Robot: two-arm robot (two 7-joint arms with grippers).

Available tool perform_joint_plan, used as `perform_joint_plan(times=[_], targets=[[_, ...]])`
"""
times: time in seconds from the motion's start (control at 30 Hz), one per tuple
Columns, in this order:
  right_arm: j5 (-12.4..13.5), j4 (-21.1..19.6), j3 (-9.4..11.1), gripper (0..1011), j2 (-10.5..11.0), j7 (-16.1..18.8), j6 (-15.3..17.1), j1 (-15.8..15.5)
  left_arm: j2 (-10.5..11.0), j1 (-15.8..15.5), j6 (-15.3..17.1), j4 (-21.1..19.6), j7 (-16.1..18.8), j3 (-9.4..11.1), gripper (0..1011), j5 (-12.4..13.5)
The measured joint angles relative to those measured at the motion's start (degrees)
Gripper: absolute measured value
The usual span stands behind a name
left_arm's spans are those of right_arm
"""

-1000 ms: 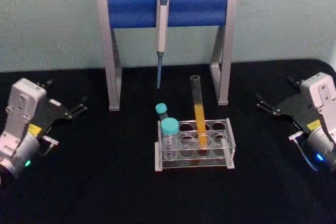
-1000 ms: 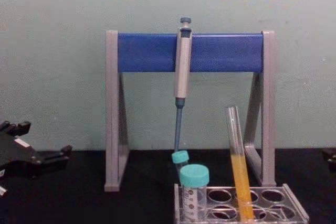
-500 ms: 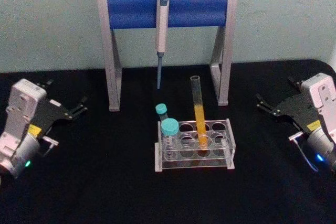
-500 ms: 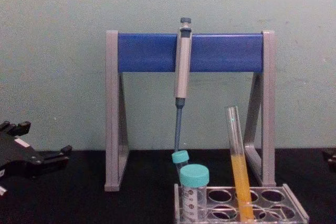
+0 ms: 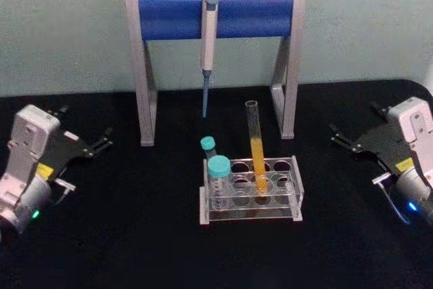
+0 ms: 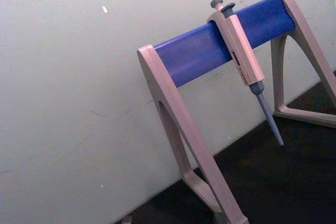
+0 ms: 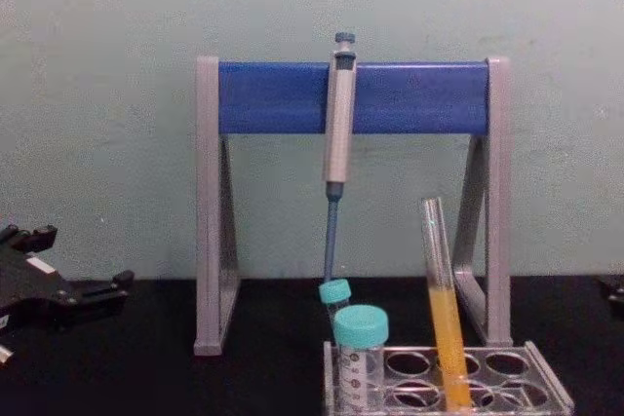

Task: Pick up the test tube from the test tube rack, shake it, then place it back into the test tube rack.

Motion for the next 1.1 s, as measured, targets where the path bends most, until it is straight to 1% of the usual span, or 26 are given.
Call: perform_joint_plan(times=[0.47,0.63,0.77,0.9,0.93,1.0,1.03,1.1], targets=[[-0.01,-0.01,0.06,1000,-0.02,0.03,0.01,-0.02,0.00,0.00,0.00,0.00,0.00,0.00,1001,0.00],[0.02,-0.97,1.15,1000,0.03,0.93,0.36,-0.89,0.00,0.00,0.00,0.00,0.00,0.00,1002,0.00],[0.65,-2.54,1.98,1000,0.55,1.97,1.23,-2.12,0.00,0.00,0.00,0.00,0.00,0.00,1001,0.00],[2.14,-4.63,3.00,1000,1.37,3.70,2.54,-3.64,0.00,0.00,0.00,0.00,0.00,0.00,1001,0.00],[3.12,-5.62,3.48,1000,1.83,4.72,3.17,-4.43,0.00,0.00,0.00,0.00,0.00,0.00,1001,0.00],[4.06,-6.56,3.88,1000,2.21,5.80,3.80,-5.05,0.00,0.00,0.00,0.00,0.00,0.00,1002,0.00],[5.10,-7.60,4.27,1000,2.67,7.03,4.51,-5.77,0.00,0.00,0.00,0.00,0.00,0.00,1002,0.00],[6.14,-8.60,4.69,1000,3.13,8.26,5.10,-6.44,0.00,0.00,0.00,0.00,0.00,0.00,1002,0.00]])
